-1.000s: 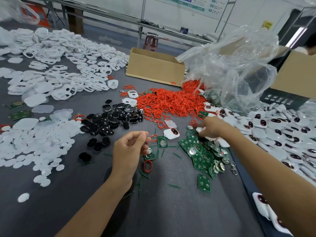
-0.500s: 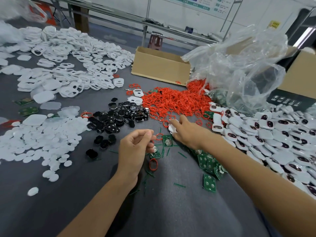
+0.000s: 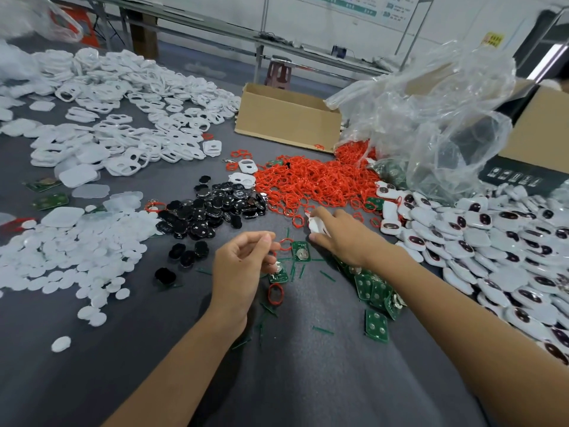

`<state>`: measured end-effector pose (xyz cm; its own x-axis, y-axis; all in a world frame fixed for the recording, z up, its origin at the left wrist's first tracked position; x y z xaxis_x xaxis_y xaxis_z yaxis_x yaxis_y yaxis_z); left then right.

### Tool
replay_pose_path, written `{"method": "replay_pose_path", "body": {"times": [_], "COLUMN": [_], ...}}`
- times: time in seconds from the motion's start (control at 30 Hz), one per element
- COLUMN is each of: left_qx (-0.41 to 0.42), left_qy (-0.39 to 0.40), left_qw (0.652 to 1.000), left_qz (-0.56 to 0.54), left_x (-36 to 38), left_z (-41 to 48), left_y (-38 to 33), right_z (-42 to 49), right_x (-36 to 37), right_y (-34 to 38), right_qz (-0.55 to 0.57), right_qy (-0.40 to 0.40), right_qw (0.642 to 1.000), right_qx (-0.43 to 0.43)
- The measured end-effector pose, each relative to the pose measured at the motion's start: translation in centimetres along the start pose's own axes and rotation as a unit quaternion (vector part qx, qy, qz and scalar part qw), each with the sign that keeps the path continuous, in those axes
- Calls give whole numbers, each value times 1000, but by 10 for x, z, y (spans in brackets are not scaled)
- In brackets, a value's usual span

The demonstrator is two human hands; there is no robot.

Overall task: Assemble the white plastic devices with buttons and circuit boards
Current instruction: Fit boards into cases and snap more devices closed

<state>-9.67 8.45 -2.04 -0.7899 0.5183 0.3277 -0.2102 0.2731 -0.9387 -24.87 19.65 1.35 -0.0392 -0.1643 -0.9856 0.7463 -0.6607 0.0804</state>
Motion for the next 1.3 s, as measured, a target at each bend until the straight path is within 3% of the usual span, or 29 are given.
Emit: {"method": "replay_pose_path", "body": {"times": [0.17, 0.27, 0.4, 0.53, 0.63, 0.7, 0.8, 0.93, 1.07, 1.17, 1.3], "left_qx": [-6, 2, 12, 18, 18, 10, 0, -4, 42, 86, 104], "left_qy": [0, 2, -1, -1, -7, -12, -16, -19, -80, -121, -135], "left_qw": [1000, 1000, 1000, 1000, 1000, 1000, 1000, 999, 995, 989, 985], "left_qz": [-10, -2, 7, 8, 0, -8, -22, -35, -30, -25, -35], "left_x": [-1, -1, -1, 1, 0, -1, -1, -2, -15, -25, -29], "left_z": [1, 1, 2, 1, 1, 2, 4, 6, 6, 3, -1], "left_y": [2, 2, 1, 0, -1, -1, 0, 2, -7, -16, -21], "right_z": [-52, -92, -136, -153, -151, -142, -116, -98, -94, -75, -52], "right_x": [-52, -87, -115, -111, -100, -102, -104, -69, -28, -12, 3], "right_y": [-27, -108, -219, -291, -308, -292, -219, -80, 50, 97, 102], "right_qz": [49, 15, -57, -41, -65, -153, -187, 17, 149, 167, 87], "right_qy": [-95, -137, -212, -197, -135, -130, -196, -199, -143, -130, -56], "right_qw": [994, 986, 938, 904, 893, 898, 930, 976, 976, 973, 991], "right_qx": [-13, 95, 270, 377, 424, 391, 248, 85, -68, -95, -88]}}
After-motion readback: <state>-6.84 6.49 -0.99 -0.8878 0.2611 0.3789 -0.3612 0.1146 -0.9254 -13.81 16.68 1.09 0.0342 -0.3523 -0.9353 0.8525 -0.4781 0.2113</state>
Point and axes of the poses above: each hand's wrist, its own z-axis towards the middle knuckle, its own x-axis out of the palm, y = z × x, the point moved 8 cm from there along z, towards the middle knuckle, and after that the axes turned 13 degrees about -y, right-handed, at the moved point
